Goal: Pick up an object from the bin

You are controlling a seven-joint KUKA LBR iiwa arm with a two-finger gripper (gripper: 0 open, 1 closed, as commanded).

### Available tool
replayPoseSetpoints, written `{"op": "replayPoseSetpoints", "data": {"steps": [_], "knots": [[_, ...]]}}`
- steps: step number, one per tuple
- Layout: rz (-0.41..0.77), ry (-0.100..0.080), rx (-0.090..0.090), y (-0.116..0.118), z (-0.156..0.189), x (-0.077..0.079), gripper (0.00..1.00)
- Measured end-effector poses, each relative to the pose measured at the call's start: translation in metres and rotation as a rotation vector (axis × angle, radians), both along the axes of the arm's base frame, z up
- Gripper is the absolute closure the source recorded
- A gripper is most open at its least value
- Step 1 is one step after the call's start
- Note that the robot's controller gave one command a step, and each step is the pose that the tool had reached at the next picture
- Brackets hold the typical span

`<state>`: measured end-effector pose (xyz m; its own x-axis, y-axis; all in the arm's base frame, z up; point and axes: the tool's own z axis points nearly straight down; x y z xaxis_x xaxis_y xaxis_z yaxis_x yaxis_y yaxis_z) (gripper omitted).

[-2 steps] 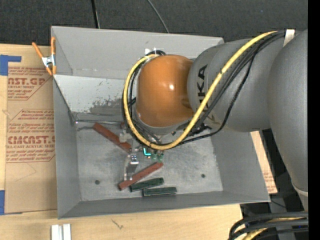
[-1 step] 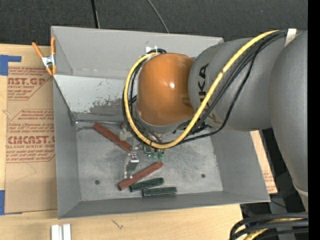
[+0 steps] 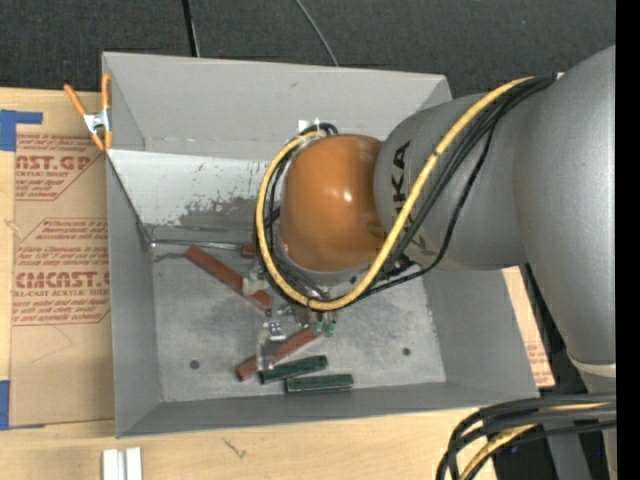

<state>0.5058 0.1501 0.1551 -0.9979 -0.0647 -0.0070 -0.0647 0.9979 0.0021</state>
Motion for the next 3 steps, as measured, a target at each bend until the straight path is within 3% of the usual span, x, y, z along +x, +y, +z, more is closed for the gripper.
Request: {"op": "replayPoseSetpoints", "data": {"steps": [1, 2, 3], "knots": [[0.141, -0.014, 0.003, -0.027, -0.079, 0.000, 1.00], [0.141, -0.014, 0.004, -0.027, -0.079, 0.000, 1.00], [0.271, 0.005, -0.003, -0.038, 0.073, 0.002, 1.00]]}}
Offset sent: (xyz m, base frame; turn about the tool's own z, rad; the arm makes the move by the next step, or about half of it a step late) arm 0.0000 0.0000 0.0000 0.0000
